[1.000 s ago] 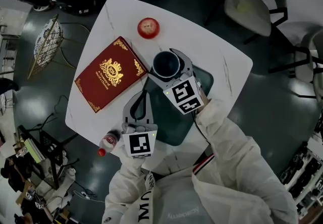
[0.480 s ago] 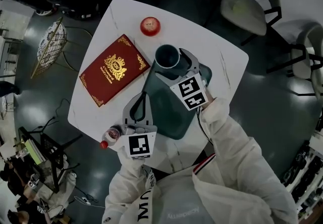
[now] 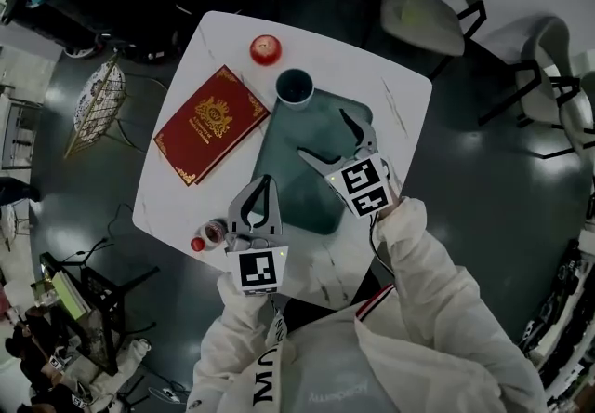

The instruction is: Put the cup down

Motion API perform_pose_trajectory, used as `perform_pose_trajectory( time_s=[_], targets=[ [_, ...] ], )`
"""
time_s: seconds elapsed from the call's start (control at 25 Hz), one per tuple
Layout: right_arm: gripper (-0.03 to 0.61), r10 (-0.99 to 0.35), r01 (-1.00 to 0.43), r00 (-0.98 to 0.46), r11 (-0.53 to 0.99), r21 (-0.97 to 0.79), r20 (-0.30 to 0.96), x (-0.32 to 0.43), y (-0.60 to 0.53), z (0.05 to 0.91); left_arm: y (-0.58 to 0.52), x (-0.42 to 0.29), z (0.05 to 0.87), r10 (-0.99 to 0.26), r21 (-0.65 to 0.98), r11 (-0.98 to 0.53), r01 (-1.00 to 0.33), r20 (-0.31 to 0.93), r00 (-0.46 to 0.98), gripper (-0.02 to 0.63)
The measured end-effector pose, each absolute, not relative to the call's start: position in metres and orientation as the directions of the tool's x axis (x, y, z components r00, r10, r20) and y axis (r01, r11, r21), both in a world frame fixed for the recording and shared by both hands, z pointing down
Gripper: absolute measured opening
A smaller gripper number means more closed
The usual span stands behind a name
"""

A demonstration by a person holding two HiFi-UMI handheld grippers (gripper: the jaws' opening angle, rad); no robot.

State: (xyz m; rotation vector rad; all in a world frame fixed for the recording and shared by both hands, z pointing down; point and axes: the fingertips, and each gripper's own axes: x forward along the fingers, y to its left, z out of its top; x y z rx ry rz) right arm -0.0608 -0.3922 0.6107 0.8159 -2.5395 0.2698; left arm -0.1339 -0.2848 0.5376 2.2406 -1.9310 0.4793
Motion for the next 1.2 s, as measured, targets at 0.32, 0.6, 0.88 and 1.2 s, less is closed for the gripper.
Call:
perform_pose_trajectory(
  time_s=[0.32,0.6,0.88,1.2],
  targets=[
    [0.479,-0.562,-0.638,-0.701,0.769,-0.034,0.439,-0.034,-0.323,0.572,-0.225,-0.123,0.508,-0.942,-0.121,-0.19,-0.974,0.3,0.147,0.011],
    [0.479,-0.603,-0.676,-0.682,0.736,-0.042,0.415,-0.022,-0.26,0.545,-0.17,-0.114,0.486,-0.946,-0.136,-0.208,-0.969,0.278,0.165,0.011],
    [0.479,-0.639,-0.702,-0.664,0.712,-0.029,0.388,-0.006,-0.207,0.519,-0.122,-0.108,0.466,-0.953,-0.144,-0.213,-0.966,0.249,0.173,0.011],
    [0.479,-0.653,-0.709,-0.66,0.705,-0.021,0.372,-0.003,-0.158,0.499,-0.078,-0.108,0.45,-0.958,-0.151,-0.21,-0.966,0.227,0.172,0.012]
  ],
)
